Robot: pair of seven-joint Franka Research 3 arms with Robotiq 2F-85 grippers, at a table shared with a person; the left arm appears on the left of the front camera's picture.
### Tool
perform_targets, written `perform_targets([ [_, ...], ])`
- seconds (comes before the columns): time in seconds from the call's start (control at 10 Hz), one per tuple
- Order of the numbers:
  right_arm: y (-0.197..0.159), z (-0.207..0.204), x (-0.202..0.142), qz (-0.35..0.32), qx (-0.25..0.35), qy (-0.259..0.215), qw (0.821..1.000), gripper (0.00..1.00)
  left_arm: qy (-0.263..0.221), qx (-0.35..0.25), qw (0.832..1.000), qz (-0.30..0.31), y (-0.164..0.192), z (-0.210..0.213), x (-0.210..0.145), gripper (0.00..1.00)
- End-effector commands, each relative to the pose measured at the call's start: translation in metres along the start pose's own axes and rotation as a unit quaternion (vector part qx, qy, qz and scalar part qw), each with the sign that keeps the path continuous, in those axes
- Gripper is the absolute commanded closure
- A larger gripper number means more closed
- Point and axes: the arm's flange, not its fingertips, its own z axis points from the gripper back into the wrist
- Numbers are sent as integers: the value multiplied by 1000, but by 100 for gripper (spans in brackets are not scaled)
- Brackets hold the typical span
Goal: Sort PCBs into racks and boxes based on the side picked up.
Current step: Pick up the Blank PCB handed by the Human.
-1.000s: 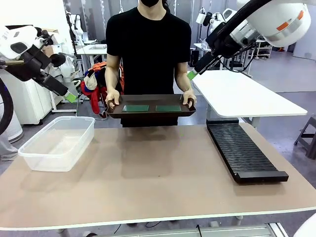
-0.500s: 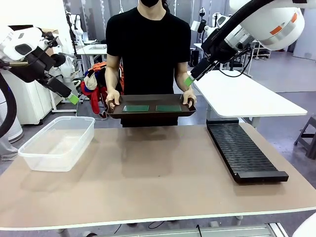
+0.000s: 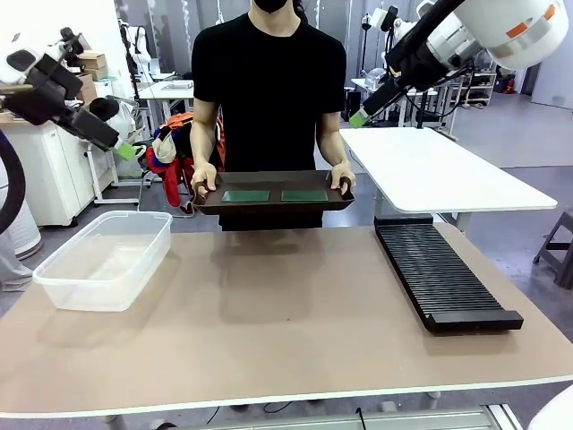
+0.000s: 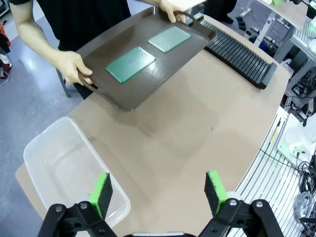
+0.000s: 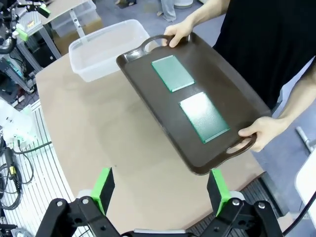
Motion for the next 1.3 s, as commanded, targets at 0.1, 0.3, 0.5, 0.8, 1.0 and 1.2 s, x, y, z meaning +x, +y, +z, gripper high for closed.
perform_targets([
  [0.1, -23, -1, 5, 7, 4, -11, 1000, 0, -31, -18, 999, -6, 7, -12, 16, 0],
  [0.3, -36, 3, 1, -3, -2, -25, 1000, 0, -39, -21, 999, -3, 12, -11, 23, 0],
  [0.5, -42, 8, -1, -12, -11, -28, 999, 0, -39, 3, 999, 6, 13, -14, 21, 0],
  [0.8, -34, 3, 1, -12, -12, -13, 1000, 0, -27, -4, 1000, 9, 7, -8, 23, 0],
  [1.0, -34, 3, 1, -12, -12, -13, 1000, 0, -27, -4, 1000, 9, 7, -8, 23, 0],
  [1.2, -34, 3, 1, -12, -12, -13, 1000, 0, -27, -4, 1000, 9, 7, -8, 23, 0],
])
